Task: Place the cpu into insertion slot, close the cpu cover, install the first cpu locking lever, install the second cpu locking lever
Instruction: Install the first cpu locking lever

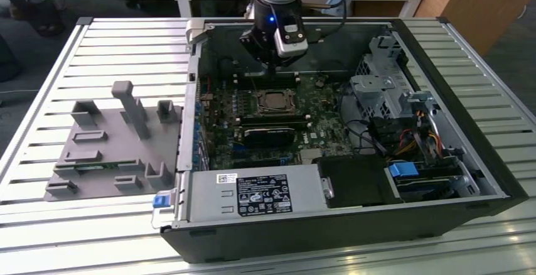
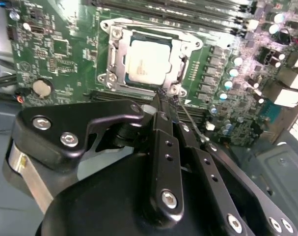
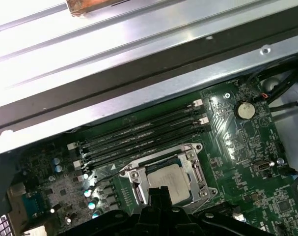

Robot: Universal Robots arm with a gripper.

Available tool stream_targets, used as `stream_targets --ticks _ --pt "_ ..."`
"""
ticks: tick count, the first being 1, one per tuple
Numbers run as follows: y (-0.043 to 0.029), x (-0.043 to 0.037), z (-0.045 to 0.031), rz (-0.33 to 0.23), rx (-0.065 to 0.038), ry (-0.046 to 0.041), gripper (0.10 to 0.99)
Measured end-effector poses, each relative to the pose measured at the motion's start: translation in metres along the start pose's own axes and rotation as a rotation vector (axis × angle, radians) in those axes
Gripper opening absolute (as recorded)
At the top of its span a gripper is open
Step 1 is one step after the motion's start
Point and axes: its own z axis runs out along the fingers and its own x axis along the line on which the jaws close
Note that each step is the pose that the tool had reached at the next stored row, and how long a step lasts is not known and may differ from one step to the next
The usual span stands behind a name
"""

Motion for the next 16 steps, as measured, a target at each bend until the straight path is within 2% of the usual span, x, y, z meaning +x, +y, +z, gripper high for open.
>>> stream_targets --ticks 3,16 --pt "-0.0014 0.004 0.0 -0.006 -0.003 0.0011 0.106" --pt "-0.0015 0.004 0.0005 -0.24 -0.005 0.0099 0.106"
